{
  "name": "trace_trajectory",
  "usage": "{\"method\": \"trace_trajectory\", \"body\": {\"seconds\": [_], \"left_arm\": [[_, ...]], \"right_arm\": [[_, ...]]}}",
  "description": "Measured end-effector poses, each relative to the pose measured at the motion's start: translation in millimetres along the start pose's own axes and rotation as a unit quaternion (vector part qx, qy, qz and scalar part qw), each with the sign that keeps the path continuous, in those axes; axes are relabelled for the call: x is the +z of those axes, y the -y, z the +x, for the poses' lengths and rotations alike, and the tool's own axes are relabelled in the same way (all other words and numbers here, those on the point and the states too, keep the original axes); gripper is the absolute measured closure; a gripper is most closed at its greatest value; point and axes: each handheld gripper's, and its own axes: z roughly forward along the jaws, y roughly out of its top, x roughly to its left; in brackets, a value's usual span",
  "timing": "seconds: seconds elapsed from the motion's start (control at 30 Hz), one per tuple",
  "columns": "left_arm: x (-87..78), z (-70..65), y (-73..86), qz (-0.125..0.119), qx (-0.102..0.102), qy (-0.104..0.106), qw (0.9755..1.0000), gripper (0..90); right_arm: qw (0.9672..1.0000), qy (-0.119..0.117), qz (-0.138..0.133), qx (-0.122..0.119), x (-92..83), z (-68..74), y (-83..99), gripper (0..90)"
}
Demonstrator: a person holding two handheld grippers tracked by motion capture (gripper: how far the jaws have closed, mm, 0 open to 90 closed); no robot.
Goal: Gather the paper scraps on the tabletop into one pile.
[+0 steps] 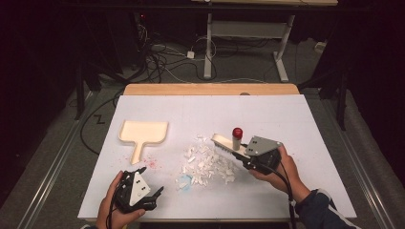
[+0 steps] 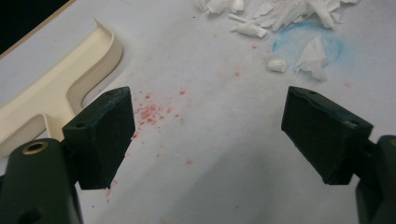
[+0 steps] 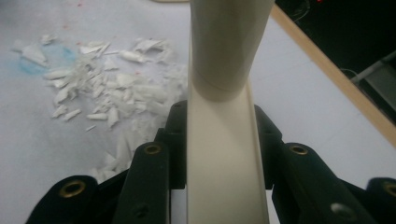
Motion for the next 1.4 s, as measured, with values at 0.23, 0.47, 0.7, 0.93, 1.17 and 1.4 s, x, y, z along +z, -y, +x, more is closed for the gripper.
{"method": "trace_trajectory", "body": {"seconds": [0.23, 0.47, 0.7, 0.93, 1.17, 1.4], "left_arm": [[0.7, -0.3, -0.3, 0.001, -0.001, 0.001, 1.0000, 16.5], [2.2, -0.9, -1.1, 0.004, -0.001, 0.004, 1.0000, 16.5], [3.2, 0.0, -0.5, 0.003, -0.003, 0.006, 1.0000, 16.5], [3.5, 0.6, 1.1, 0.003, -0.002, 0.011, 0.9999, 16.5], [2.1, 1.2, 1.5, 0.002, -0.001, 0.009, 1.0000, 16.5], [2.0, 0.2, 1.5, 0.003, -0.002, 0.010, 0.9999, 16.5]], "right_arm": [[0.9989, 0.035, -0.009, 0.031, -4.2, -21.3, 5.7, 68.2], [0.9953, 0.078, 0.002, 0.057, 26.0, -46.3, 11.2, 68.2], [0.9931, 0.105, 0.031, 0.042, 79.2, -53.3, -3.5, 68.2], [0.9960, 0.078, 0.042, 0.006, 115.9, -31.8, -20.1, 68.2], [0.9986, -0.009, 0.002, -0.051, 122.0, 6.1, -28.7, 67.9], [0.9915, -0.087, -0.024, -0.094, 98.1, 21.5, -23.4, 67.9]]}}
